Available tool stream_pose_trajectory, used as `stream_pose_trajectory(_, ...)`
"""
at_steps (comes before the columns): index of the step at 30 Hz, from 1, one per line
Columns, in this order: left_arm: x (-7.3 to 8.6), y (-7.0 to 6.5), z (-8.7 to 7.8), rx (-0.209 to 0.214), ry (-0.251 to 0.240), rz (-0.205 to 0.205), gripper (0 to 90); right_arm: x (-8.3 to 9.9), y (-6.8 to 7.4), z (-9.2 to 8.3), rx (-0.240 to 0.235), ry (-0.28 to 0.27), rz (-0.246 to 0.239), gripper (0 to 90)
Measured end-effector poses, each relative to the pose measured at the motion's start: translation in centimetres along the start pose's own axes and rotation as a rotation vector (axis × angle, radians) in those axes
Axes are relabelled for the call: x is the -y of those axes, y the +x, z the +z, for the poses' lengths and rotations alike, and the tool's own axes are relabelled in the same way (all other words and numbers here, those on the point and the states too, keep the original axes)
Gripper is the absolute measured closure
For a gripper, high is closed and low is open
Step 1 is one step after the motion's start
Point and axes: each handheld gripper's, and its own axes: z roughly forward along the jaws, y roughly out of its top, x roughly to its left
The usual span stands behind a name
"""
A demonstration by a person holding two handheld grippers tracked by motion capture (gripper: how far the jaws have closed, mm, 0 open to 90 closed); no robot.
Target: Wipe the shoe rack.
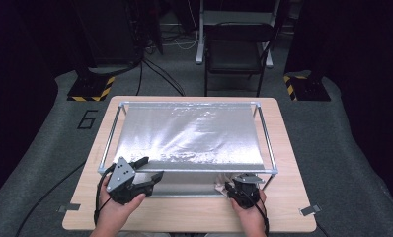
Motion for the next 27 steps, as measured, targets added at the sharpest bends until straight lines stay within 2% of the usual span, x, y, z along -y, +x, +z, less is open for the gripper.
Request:
stream_pose_trajectory(6, 0.0, 0.0, 0.0, 0.001, 0.0, 0.001, 33.2, -0.4, 1.1, 0.9, -0.007, -0.001, -0.006, 68.4)
stream_pose_trajectory(7, 0.0, 0.0, 0.0, 0.0, -0.002, -0.002, 33.2, -0.5, 1.3, 1.0, -0.025, -0.012, -0.008, 68.4)
stream_pose_trajectory(10, 0.0, -0.1, -0.1, -0.005, -0.01, -0.009, 33.0, -0.9, 2.1, 1.5, -0.036, 0.002, -0.026, 68.3)
stream_pose_trajectory(11, -0.1, -0.1, -0.2, -0.006, -0.006, -0.01, 33.0, -0.9, 2.3, 1.6, -0.033, 0.005, -0.033, 68.3)
stream_pose_trajectory(12, -0.2, -0.1, -0.3, -0.01, -0.003, -0.009, 33.4, -1.0, 2.4, 1.8, -0.007, 0.01, -0.056, 68.3)
stream_pose_trajectory(15, -0.6, -0.4, -1.0, 0.004, -0.005, -0.024, 41.2, -1.0, 2.4, 1.9, -0.013, 0.01, -0.054, 68.1)
stream_pose_trajectory(23, -0.9, -2.2, -2.5, 0.016, -0.033, -0.01, 41.0, -0.9, 2.4, 1.8, -0.011, 0.017, -0.047, 68.0)
stream_pose_trajectory(27, -0.7, -3.1, -2.8, 0.02, -0.01, 0.01, 41.9, -0.9, 2.4, 1.8, -0.012, 0.015, -0.04, 68.1)
